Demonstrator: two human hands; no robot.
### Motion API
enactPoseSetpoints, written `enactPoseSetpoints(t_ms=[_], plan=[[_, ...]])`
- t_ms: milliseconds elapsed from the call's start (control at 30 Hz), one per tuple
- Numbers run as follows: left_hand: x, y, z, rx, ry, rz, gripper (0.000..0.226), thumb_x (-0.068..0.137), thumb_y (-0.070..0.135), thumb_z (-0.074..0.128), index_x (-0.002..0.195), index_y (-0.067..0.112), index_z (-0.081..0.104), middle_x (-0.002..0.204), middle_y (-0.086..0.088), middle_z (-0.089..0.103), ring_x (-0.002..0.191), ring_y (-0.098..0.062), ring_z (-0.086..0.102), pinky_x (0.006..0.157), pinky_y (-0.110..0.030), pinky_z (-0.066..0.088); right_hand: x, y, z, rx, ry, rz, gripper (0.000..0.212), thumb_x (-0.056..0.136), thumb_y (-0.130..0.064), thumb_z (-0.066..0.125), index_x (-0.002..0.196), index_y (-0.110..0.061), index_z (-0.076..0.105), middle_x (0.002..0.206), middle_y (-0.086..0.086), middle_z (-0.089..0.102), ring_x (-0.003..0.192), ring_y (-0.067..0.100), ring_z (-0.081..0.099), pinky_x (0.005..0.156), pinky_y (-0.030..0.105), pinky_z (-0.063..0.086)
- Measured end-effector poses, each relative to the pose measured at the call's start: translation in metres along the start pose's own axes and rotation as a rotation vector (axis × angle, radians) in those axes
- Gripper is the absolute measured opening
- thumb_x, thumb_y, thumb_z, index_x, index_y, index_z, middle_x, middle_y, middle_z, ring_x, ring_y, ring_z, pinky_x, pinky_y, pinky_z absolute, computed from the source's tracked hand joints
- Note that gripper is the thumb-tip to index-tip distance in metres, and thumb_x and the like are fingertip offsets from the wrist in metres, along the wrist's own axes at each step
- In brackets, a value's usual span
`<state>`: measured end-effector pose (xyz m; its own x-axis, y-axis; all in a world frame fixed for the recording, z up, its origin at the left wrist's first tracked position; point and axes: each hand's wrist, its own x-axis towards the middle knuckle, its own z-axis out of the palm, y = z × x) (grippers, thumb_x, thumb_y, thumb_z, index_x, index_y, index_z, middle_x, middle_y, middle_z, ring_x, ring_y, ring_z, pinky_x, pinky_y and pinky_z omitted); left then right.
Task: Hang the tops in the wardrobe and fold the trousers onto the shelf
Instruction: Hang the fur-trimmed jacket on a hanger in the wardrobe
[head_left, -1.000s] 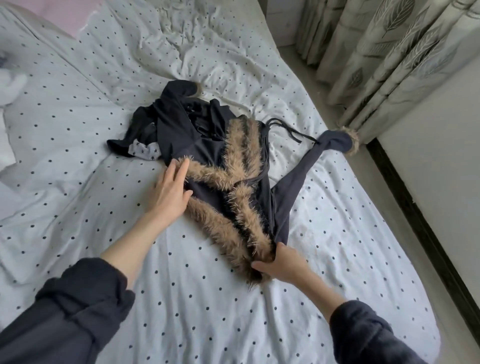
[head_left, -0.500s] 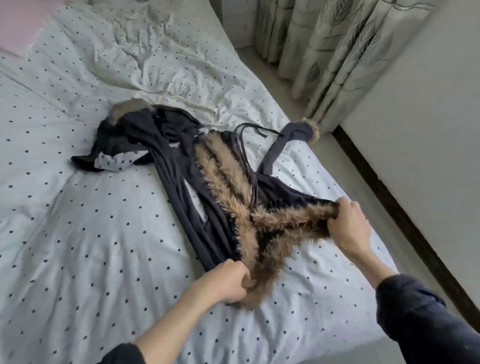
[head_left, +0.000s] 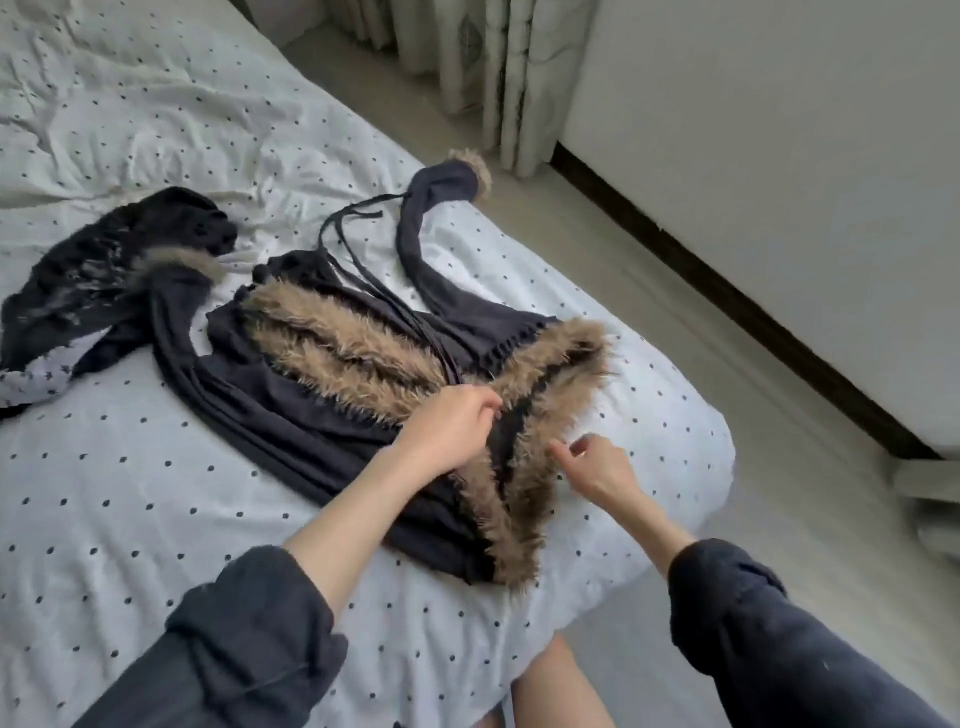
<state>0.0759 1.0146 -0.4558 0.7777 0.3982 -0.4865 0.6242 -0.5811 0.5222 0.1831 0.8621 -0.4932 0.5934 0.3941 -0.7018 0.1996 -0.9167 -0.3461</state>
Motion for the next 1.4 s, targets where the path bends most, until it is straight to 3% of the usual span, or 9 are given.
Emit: enactPoseSetpoints(t_ms=[67,133,333,500,567,667,833,1000,1400], plan=[[0.023,0.008,-0.004,0.066,0.100,0.031,0.035,0.099,0.017,0.041,0.132,0.014,0.052,0.131,-0.006,0.053,0.122,-0.023,0.049,0.101,-0.037,0.041,-0.012,0.008,0.022,0.022,-0.159,0.002,0.049,0.092,-0.053,0.049,0.067,-0.011,0.054,0.066,0.007,0.059,0.057,0.019,0.052,0.058,0.033,0.045],[0.046,0.018,-0.002,0.150,0.106,0.070,0.042,0.099,0.019,0.041,0.141,0.014,0.039,0.141,-0.007,0.042,0.131,-0.024,0.038,0.106,-0.038,0.035,-0.021,0.011,0.039,0.109,-0.268,-0.001,0.054,0.087,-0.058,0.052,0.058,-0.017,0.035,0.054,0.000,0.042,0.049,0.015,0.040,0.050,0.030,0.032],[0.106,0.055,0.018,0.370,-0.102,0.217,0.073,0.090,-0.005,0.035,0.151,0.026,0.010,0.159,0.004,0.003,0.145,-0.020,0.007,0.111,-0.042,0.026,-0.027,0.020,0.065,-0.047,-0.238,-0.034,0.027,0.089,-0.029,0.056,0.107,-0.009,0.053,0.103,0.011,0.063,0.094,0.031,0.060,0.069,0.033,0.046],[0.117,0.077,0.029,0.470,-0.278,0.169,0.080,0.084,-0.009,0.035,0.150,0.030,0.014,0.152,-0.003,0.026,0.134,-0.029,0.031,0.102,-0.042,0.038,-0.029,0.028,0.047,0.048,-0.234,-0.147,0.008,0.084,-0.018,0.052,0.080,-0.018,0.044,0.084,0.007,0.059,0.085,0.031,0.055,0.057,0.030,0.037],[0.109,0.082,0.031,0.549,-0.299,0.121,0.070,0.085,-0.004,0.040,0.147,0.025,0.026,0.143,-0.009,0.037,0.128,-0.032,0.040,0.095,-0.045,0.043,-0.035,0.040,0.030,0.125,-0.195,-0.152,0.029,0.081,-0.014,0.051,0.064,-0.025,0.030,0.067,0.000,0.045,0.077,0.028,0.046,0.050,0.030,0.030],[0.095,0.100,0.029,0.607,-0.223,0.132,0.052,0.085,0.000,0.046,0.133,0.018,0.044,0.132,-0.009,0.049,0.118,-0.033,0.049,0.090,-0.043,0.046,-0.045,0.059,0.001,0.146,-0.100,-0.136,0.033,0.081,-0.013,0.051,0.062,-0.024,0.027,0.075,0.005,0.047,0.076,0.027,0.043,0.058,0.031,0.029],[0.065,0.164,0.021,0.464,-0.103,0.208,0.059,0.084,0.012,0.053,0.140,0.022,0.037,0.131,-0.010,0.054,0.118,-0.032,0.051,0.090,-0.038,0.044,-0.076,0.108,-0.054,0.082,0.152,-0.030,0.029,0.081,-0.009,0.049,0.064,-0.020,0.029,0.072,0.005,0.046,0.074,0.029,0.043,0.055,0.032,0.029],[0.014,0.246,0.034,0.406,-0.073,0.401,0.043,0.084,0.021,0.054,0.126,0.025,0.051,0.123,-0.009,0.060,0.113,-0.033,0.053,0.086,-0.037,0.043,-0.152,0.176,-0.113,0.078,0.455,0.153,0.026,0.078,-0.010,0.049,0.064,-0.021,0.030,0.079,0.007,0.051,0.078,0.032,0.048,0.062,0.032,0.033],[-0.139,0.436,0.099,0.520,0.059,0.889,0.026,0.087,0.024,0.056,0.112,0.024,0.063,0.112,-0.007,0.060,0.104,-0.031,0.056,0.080,-0.034,0.043,-0.402,0.364,-0.156,0.321,0.728,0.603,0.025,0.076,-0.001,0.043,0.067,-0.023,0.036,0.071,-0.003,0.046,0.081,0.025,0.045,0.071,0.031,0.031]])
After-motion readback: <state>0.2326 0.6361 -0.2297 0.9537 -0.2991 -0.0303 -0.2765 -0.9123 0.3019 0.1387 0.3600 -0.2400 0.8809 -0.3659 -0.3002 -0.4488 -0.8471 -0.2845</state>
